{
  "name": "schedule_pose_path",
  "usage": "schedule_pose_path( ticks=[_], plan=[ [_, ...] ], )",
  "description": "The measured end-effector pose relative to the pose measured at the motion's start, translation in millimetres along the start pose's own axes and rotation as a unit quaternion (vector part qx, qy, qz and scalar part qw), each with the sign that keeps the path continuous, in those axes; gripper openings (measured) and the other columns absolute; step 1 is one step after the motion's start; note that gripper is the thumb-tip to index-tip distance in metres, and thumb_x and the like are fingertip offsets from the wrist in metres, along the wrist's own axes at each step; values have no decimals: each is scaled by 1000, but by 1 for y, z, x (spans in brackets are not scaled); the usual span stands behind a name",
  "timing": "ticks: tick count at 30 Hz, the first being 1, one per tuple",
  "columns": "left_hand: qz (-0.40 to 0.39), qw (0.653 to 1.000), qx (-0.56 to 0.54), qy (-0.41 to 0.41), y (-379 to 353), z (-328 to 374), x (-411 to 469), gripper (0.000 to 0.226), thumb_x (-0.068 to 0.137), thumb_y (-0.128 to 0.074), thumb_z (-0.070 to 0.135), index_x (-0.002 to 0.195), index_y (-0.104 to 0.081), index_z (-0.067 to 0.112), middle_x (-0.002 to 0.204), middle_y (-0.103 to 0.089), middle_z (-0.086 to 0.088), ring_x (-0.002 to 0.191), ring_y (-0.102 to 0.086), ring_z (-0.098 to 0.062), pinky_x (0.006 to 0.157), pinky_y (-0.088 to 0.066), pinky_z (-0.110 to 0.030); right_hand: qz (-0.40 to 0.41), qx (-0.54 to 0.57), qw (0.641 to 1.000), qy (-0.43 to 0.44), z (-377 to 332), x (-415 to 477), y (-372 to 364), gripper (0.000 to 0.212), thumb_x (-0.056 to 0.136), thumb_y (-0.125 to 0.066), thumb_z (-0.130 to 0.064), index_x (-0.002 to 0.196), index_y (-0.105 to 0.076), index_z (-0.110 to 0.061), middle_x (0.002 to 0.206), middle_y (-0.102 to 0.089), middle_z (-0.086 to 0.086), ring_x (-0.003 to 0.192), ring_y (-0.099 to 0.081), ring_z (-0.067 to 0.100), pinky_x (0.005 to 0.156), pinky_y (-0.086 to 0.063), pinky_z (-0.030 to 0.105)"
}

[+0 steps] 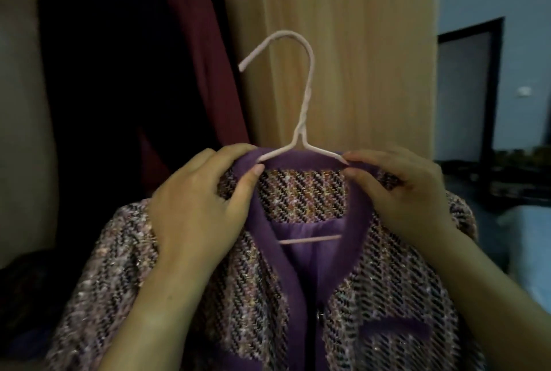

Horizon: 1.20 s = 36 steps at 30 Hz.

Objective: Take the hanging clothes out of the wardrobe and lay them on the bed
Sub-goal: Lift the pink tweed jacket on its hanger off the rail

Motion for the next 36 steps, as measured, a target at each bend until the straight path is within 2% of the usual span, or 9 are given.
schedule_pose_path(
  ticks=[3, 9, 15, 18, 21, 25, 29, 32, 36],
  plan=[
    [-54, 997, -47, 6, -40, 41, -41, 25, 86, -53, 51, 105, -65, 39, 88, -64, 13, 84, -58, -8, 60, -46, -28, -26, -64, 997, -42, 21, -53, 54, 22, 84, -64, -33, 102, -70, -24, 88, -68, -4, 75, -63, 12, 70, -52, 29],
    [-152, 970, -191, 19, -123, 161, -142, 25, 84, -57, 45, 103, -68, 33, 92, -68, 10, 87, -56, -9, 70, -39, -20, -75, -185, 968, -151, 53, -171, 197, 21, 85, -64, -34, 102, -71, -24, 83, -60, -14, 69, -52, -1, 61, -46, 21],
    [-311, 891, -328, 33, -198, 318, -236, 26, 83, -57, 48, 104, -67, 36, 93, -67, 10, 87, -60, -11, 72, -46, -28, -84, -282, 914, -278, 71, -271, 363, 19, 84, -64, -32, 96, -72, -19, 82, -60, -11, 70, -51, -2, 69, -39, 9],
    [-367, 844, -389, 35, -223, 381, -271, 26, 82, -58, 48, 104, -66, 37, 96, -66, 13, 90, -59, -7, 74, -43, -19, -82, -318, 894, -305, 71, -308, 426, 17, 83, -67, -29, 97, -72, -20, 84, -64, -7, 70, -57, 5, 66, -45, 17],
    [-414, 803, -427, 23, -248, 443, -288, 30, 81, -55, 50, 106, -65, 38, 96, -66, 13, 89, -60, -7, 75, -44, -21, -71, -342, 873, -339, 81, -327, 483, 17, 83, -68, -30, 97, -72, -23, 85, -66, -7, 71, -61, 9, 65, -46, 19],
    [-425, 797, -429, -9, -283, 497, -280, 31, 83, -56, 47, 109, -66, 33, 100, -66, 11, 93, -61, -9, 79, -46, -24, -63, -352, 860, -365, 118, -329, 526, 18, 82, -70, -28, 99, -69, -27, 81, -65, -6, 69, -58, 6, 65, -42, 13],
    [-431, 796, -425, 11, -339, 522, -277, 25, 84, -62, 40, 108, -67, 33, 101, -65, 15, 94, -57, -3, 79, -37, -5, -75, -351, 854, -375, 179, -326, 545, 17, 81, -71, -27, 98, -72, -22, 80, -67, -2, 69, -61, 11, 64, -45, 21],
    [-450, 786, -421, 39, -398, 533, -283, 22, 84, -68, 34, 106, -67, 34, 102, -63, 18, 96, -60, -7, 82, -42, -16, -90, -342, 844, -403, 239, -334, 548, 18, 81, -70, -30, 98, -73, -23, 80, -66, -7, 70, -60, 7, 65, -45, 19],
    [-510, 759, -404, 27, -487, 557, -296, 22, 86, -63, 41, 107, -63, 37, 105, -67, 13, 98, -62, -12, 83, -50, -34, -92, -338, 816, -459, 321, -360, 559, 19, 79, -70, -34, 98, -72, -28, 80, -65, -14, 68, -58, 2, 62, -43, 16]
  ],
)
Point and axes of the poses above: each hand's wrist, its own x-axis towards the middle knuckle, its own y-axis out of the back of the hand, z = x × y, the point moved 7 cm from there along x, towards the middle knuckle
